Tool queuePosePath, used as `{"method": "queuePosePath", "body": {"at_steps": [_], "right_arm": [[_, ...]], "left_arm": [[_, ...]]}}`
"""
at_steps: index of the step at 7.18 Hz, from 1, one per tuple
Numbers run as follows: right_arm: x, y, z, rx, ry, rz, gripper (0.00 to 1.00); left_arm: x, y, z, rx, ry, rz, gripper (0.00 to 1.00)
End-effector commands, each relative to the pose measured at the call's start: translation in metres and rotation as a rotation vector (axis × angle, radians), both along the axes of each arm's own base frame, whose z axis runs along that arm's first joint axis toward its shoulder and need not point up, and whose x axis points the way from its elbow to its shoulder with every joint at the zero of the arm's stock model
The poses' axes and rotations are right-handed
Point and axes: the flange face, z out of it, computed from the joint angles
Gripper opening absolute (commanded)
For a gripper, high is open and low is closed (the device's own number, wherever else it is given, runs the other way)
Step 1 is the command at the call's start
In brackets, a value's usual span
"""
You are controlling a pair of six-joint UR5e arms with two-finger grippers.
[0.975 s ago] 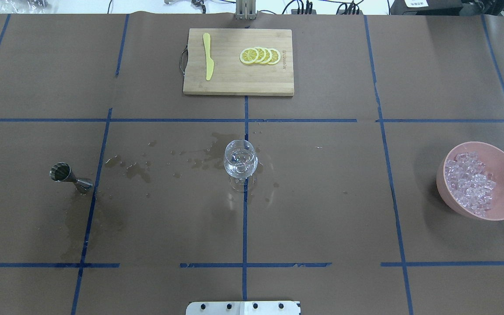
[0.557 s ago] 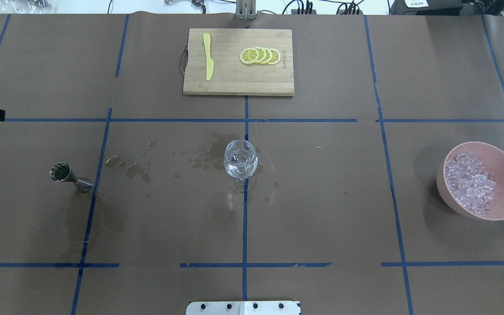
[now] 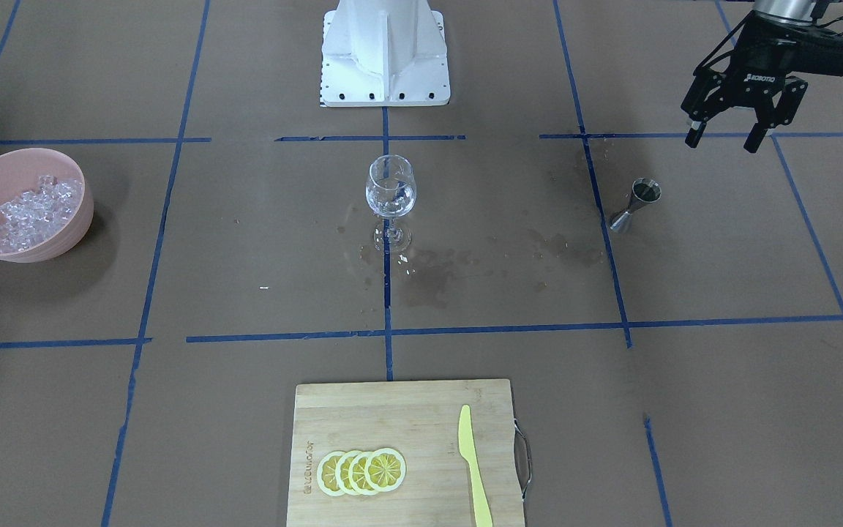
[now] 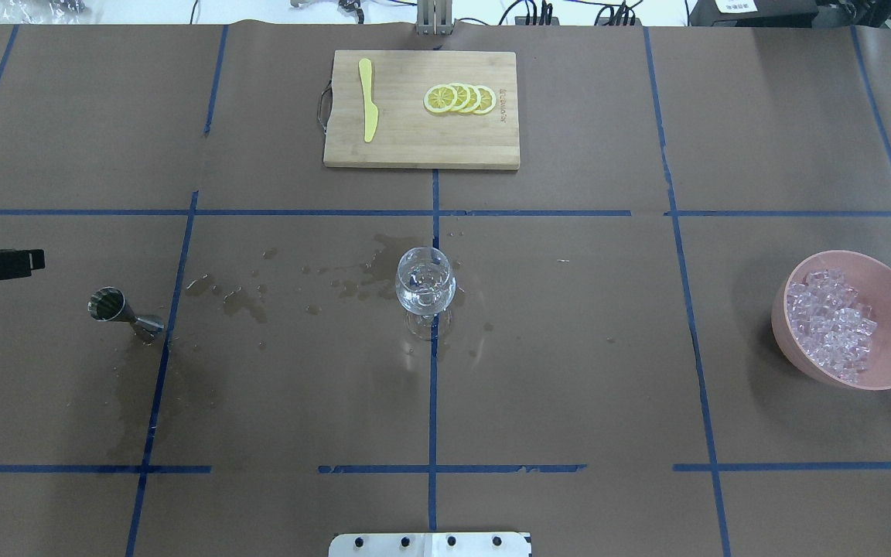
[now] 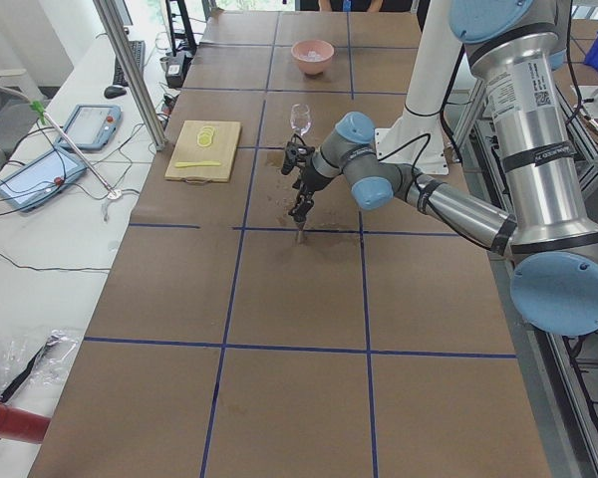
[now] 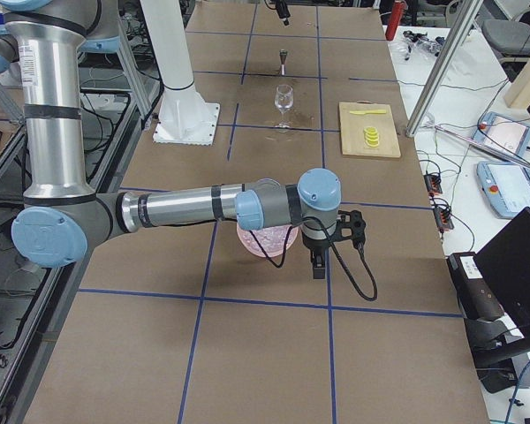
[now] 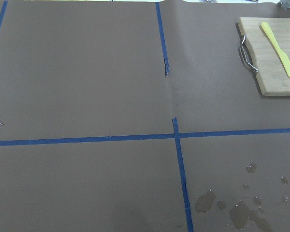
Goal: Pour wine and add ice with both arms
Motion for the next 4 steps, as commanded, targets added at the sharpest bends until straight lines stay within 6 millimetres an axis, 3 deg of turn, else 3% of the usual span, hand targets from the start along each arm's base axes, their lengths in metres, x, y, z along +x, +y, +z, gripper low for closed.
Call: {"method": "queuePosePath", "body": {"at_steps": [1,3,4], "right_arm": [[-0.002,0.005,-0.006,0.003,-0.016,-0.002,1.00],[-0.001,0.012,-0.024,-0.014,-0.029,0.045,1.00],[-0.003,0.013,-0.028,-0.014,-0.059,0.039,1.00]], "left_arm": [[0.035,0.031,0.004,-0.017,-0.011,-0.061,1.00],[0.046,0.039,0.007,0.006,-0.031,-0.106,1.00],[0.077,0.061,0.010,0.006,-0.022,-0.141,1.00]]}}
